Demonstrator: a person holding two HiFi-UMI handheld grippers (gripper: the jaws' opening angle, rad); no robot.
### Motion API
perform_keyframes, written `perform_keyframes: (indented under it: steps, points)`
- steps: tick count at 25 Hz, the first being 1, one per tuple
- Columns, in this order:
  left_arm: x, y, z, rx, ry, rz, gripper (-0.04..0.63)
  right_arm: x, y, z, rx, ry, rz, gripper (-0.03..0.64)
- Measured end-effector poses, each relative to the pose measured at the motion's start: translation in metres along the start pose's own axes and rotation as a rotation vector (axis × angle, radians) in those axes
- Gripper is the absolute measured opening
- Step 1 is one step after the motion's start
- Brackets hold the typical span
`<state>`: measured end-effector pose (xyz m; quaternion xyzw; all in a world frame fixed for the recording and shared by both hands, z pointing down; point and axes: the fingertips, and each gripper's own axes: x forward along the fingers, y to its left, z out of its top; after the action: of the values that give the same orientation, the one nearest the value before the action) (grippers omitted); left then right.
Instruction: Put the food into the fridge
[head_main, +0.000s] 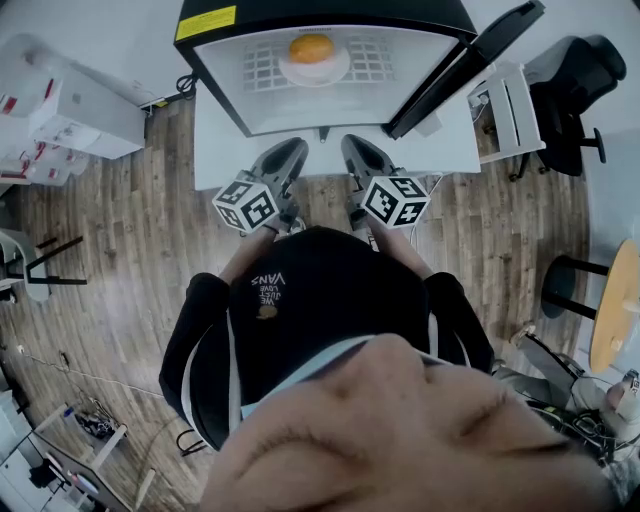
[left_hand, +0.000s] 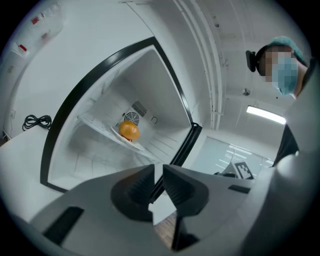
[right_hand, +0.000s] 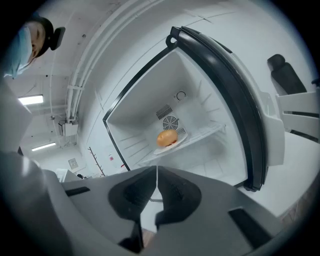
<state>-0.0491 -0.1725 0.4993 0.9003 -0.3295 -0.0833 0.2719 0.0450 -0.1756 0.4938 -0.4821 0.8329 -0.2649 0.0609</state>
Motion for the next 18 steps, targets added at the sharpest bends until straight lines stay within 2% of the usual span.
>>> perform_keyframes:
  steps: [18]
  points:
    - [-0.008, -0.015, -0.019, 0.031, 0.005, 0.045, 0.057, -0.025, 0.000, -0.017, -0.038, 0.041, 0.019, 0.017]
